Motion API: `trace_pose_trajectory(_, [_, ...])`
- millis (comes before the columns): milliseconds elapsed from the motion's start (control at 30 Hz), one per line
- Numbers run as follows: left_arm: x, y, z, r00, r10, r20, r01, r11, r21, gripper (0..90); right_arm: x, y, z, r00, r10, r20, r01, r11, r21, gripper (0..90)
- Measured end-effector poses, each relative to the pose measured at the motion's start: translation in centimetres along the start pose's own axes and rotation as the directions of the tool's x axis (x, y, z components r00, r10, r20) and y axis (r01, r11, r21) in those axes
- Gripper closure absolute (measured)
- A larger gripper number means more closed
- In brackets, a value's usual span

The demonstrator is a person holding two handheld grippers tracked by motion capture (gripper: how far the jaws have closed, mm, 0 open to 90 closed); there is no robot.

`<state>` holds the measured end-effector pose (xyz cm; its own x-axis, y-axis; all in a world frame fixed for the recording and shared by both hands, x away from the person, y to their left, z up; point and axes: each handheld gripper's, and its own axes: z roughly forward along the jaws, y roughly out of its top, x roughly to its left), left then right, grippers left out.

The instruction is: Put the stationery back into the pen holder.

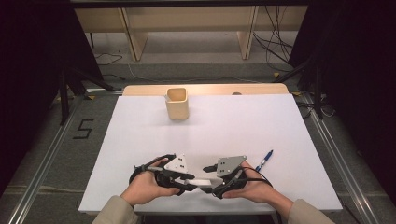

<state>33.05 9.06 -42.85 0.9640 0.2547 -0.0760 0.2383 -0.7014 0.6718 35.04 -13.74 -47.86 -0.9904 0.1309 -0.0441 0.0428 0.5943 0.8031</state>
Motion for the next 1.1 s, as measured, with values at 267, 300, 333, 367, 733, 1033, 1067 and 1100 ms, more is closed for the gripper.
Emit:
trace_pose_trajectory(267, [-0.2, 0.5, 0.6, 0.9994, 0.030, 0.019, -0.030, 0.9994, 0.015, 64.9, 0.5, -0.1, 0.6, 0.9969, -0.024, -0.074, 0.027, 0.999, 0.028, 53.2])
trace_pose_trajectory(300, [-0.2, 0.5, 0.6, 0.9993, 0.033, 0.019, -0.033, 0.9993, 0.019, 64.9, 0.6, 0.0, 0.5, 0.9966, -0.028, -0.077, 0.031, 0.999, 0.027, 55.3])
trace_pose_trajectory(333, [-0.2, 0.5, 0.7, 0.9993, 0.032, 0.020, -0.033, 0.9993, 0.019, 64.9, 0.6, 0.0, 0.5, 0.9963, -0.036, -0.077, 0.038, 0.999, 0.024, 57.6])
trace_pose_trajectory(367, [-0.2, 0.5, 0.8, 0.9991, 0.038, 0.017, -0.038, 0.9992, 0.015, 64.9, 0.6, 0.0, 0.5, 0.9961, -0.039, -0.079, 0.041, 0.999, 0.026, 60.3])
trace_pose_trajectory(733, [0.0, 0.5, 0.8, 0.9973, 0.071, 0.019, -0.071, 0.9972, -0.023, 64.3, 0.8, -0.1, 0.4, 0.9896, -0.117, -0.084, 0.120, 0.992, 0.033, 69.5])
trace_pose_trajectory(1033, [0.9, 0.0, -1.4, 0.9678, -0.083, -0.238, 0.017, 0.9630, -0.269, 18.9, -0.5, 0.0, -0.9, 0.9946, -0.023, 0.101, 0.028, 0.998, -0.048, 70.3])
trace_pose_trajectory(1067, [1.0, -0.2, -1.6, 0.9606, -0.109, -0.256, 0.027, 0.9523, -0.304, 18.3, -0.8, 0.0, -1.1, 0.9917, 0.010, 0.128, 0.000, 0.997, -0.079, 70.3])
trace_pose_trajectory(1100, [1.1, -0.4, -1.7, 0.9538, -0.131, -0.270, 0.036, 0.9440, -0.328, 18.3, -1.1, 0.0, -1.4, 0.9874, 0.045, 0.152, -0.028, 0.993, -0.111, 70.3])
